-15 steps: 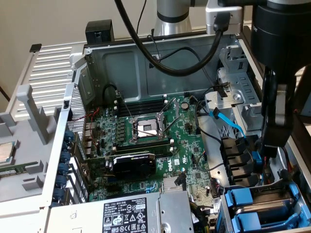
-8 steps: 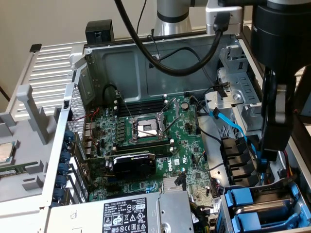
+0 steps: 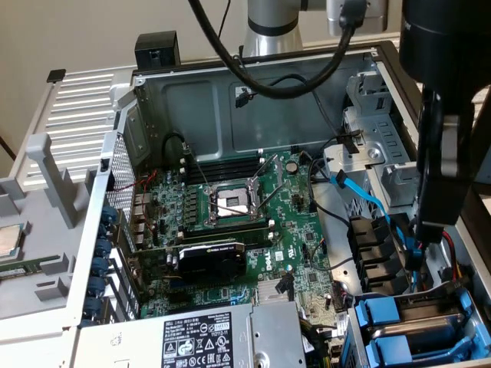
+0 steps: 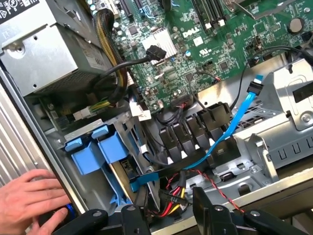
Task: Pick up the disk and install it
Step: 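Insert the first disk wire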
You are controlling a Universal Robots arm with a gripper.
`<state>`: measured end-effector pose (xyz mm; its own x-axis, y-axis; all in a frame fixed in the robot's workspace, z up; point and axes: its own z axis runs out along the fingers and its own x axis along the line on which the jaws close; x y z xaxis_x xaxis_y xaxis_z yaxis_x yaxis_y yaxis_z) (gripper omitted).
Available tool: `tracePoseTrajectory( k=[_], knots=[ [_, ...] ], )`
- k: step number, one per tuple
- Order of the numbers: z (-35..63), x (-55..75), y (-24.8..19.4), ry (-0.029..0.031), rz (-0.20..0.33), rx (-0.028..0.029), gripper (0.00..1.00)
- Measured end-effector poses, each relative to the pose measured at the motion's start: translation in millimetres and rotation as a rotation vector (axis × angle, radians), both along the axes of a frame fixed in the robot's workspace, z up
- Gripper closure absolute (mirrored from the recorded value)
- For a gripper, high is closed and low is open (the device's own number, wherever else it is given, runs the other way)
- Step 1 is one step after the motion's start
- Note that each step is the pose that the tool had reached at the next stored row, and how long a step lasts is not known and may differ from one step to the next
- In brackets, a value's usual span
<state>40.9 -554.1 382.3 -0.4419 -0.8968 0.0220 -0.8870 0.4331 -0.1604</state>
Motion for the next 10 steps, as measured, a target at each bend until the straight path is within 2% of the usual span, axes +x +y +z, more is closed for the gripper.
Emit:
tracePoseTrajectory(
  k=[4, 6, 7, 10],
  knots=[
    [7.8, 0.0, -1.8, -0.0007, 0.0, 0.0008, 0.51],
    [8.9, 0.0, -2.8, -0.0027, 0.0, 0.0026, 0.51],
    [8.8, 0.0, -3.2, -0.0029, 0.0, 0.0054, 0.51],
    [8.9, 0.1, -3.1, -0.0029, 0.0, 0.0056, 0.51]
  ],
)
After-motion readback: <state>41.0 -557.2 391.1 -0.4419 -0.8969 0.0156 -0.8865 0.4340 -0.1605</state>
